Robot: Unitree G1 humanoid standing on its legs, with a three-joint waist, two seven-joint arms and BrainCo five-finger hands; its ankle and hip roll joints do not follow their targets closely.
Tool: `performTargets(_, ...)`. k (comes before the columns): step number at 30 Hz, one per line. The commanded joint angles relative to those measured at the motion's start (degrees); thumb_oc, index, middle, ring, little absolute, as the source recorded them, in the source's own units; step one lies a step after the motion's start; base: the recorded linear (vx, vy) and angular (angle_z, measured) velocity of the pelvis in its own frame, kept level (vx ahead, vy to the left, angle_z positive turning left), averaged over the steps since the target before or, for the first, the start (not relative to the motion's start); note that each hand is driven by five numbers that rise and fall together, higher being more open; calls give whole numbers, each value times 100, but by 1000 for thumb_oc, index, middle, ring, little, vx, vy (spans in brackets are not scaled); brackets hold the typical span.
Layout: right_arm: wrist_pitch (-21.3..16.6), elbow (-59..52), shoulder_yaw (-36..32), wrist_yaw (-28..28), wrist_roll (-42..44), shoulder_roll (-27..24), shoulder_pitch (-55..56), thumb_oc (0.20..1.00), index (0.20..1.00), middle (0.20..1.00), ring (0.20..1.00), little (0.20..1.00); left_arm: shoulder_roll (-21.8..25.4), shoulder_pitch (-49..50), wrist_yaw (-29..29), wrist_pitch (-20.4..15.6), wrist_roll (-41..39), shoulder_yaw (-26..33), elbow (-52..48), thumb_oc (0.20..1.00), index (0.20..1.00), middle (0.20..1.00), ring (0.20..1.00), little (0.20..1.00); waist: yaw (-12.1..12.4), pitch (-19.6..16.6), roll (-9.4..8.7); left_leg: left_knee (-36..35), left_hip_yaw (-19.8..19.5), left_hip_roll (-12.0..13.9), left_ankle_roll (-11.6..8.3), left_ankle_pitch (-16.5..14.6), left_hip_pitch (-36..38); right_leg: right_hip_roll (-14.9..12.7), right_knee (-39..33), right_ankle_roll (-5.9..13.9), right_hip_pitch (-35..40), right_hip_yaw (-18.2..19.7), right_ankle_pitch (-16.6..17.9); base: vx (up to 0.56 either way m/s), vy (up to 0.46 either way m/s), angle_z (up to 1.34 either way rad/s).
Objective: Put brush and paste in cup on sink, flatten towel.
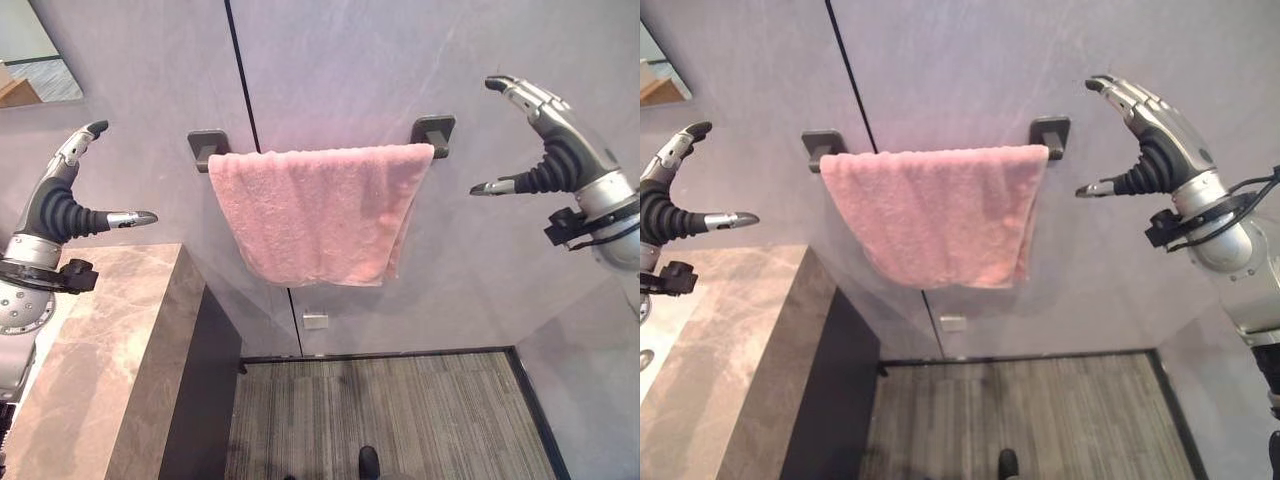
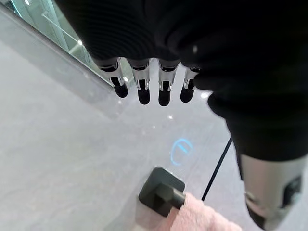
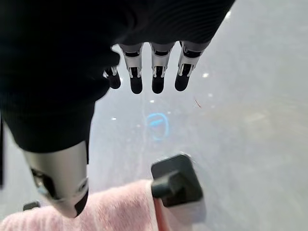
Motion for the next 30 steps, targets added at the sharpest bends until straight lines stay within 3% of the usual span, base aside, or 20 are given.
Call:
performTargets(1, -180, -192, -120, -110, 215, -111, -27, 1000, 1000, 1000, 1000, 1000, 514, -16, 5, -301, -60, -29, -189, 1000, 1000, 1000, 1000, 1000, -75, -607, -219, 26, 67, -79, -161, 135, -97, -243, -5, 445, 375, 128, -328, 0, 0, 0)
performTargets(6, -173, -108, -49, -224, 53, -151, -69, 1000, 1000, 1000, 1000, 1000, 485, -302, 114, -296, -25, -246, -164, 1000, 1000, 1000, 1000, 1000, -106, -655, -217, 26, 59, -85, -164, 135, -68, -250, -5, 452, 395, 127, -312, 0, 0, 0)
performTargets(10, -198, -473, -983, -335, -41, 91, 878, 1000, 1000, 1000, 1000, 1000, -25, 69, 140, -364, -128, 139, -606, 1000, 1000, 1000, 1000, 1000, -169, -699, -221, 26, 53, -71, -155, 123, -50, -256, -2, 448, 414, 123, -318, -12, 7, 2)
performTargets(12, -221, -578, -2128, -550, 37, 776, 1914, 1000, 1000, 1000, 1000, 1000, -821, 560, 85, -423, -296, 507, -967, 1000, 1000, 1000, 1000, 1000, -256, -701, -243, 26, 25, -47, -150, 130, -88, -255, 0, 441, 386, 120, -323, -17, 3, 3)
performTargets(13, -223, -625, -2190, -548, 31, 792, 1995, 1000, 1000, 1000, 1000, 1000, -830, 582, 72, -414, -299, 508, -1007, 1000, 1000, 1000, 1000, 1000, -241, -711, -247, 26, 20, -46, -150, 131, -89, -254, 0, 441, 387, 114, -323, -51, -3, -4)
performTargets(15, -264, -429, -2907, -947, 145, 1837, 2653, 1000, 1000, 1000, 1000, 1000, -1794, 889, 38, -439, -403, 552, -1209, 1000, 1000, 1000, 1000, 1000, -293, -669, -268, 26, -35, -31, -144, 147, -188, -246, -3, 425, 304, 98, -309, -94, -15, -9)
performTargets(16, -370, -185, -2954, -1009, 633, 2636, 2788, 1000, 1000, 1000, 1000, 1000, -2368, 1068, 8, -453, -544, 555, -1184, 1000, 1000, 1000, 1000, 1000, -296, -602, -274, 26, -57, -19, -129, 156, -260, -236, -5, 417, 238, 94, -299, -133, -25, -3)
performTargets(18, -528, 156, -2996, -958, 1319, 3403, 3077, 1000, 1000, 1000, 1000, 1000, -3076, 1338, -110, -410, -869, 557, -1087, 1000, 1000, 1000, 1000, 1000, -345, -559, -294, 26, -68, -16, -107, 162, -311, -226, -3, 401, 189, 108, -292, -74, -10, -1)
performTargets(21, -601, 281, -2965, -764, 1603, 3722, 3328, 1000, 1000, 1000, 1000, 1000, -3500, 1563, -207, -354, -964, 497, -1013, 1000, 1000, 1000, 1000, 1000, -354, -557, -292, 26, -71, -14, -101, 158, -295, -226, -1, 389, 211, 113, -294, 0, 0, 0)
performTargets(24, -562, 779, -2586, -503, 2000, 4174, 3757, 1000, 1000, 1000, 1000, 1000, -4046, 1810, -410, -188, -1221, 7, -571, 1000, 1000, 1000, 1000, 1000, -373, -541, -307, 26, -69, -13, -106, 157, -236, -229, -1, 366, 281, 99, -298, 0, 0, 0)
performTargets(30, -349, 1972, -1832, -298, 2203, 4226, 3871, 1000, 1000, 1000, 1000, 1000, -4100, 1848, -500, 14, -1016, -727, 690, 1000, 1000, 1000, 1000, 1000, -388, -489, -298, 26, -49, -3, -89, 169, -150, -241, 20, 355, 365, 83, -315, -4, 0, 1)
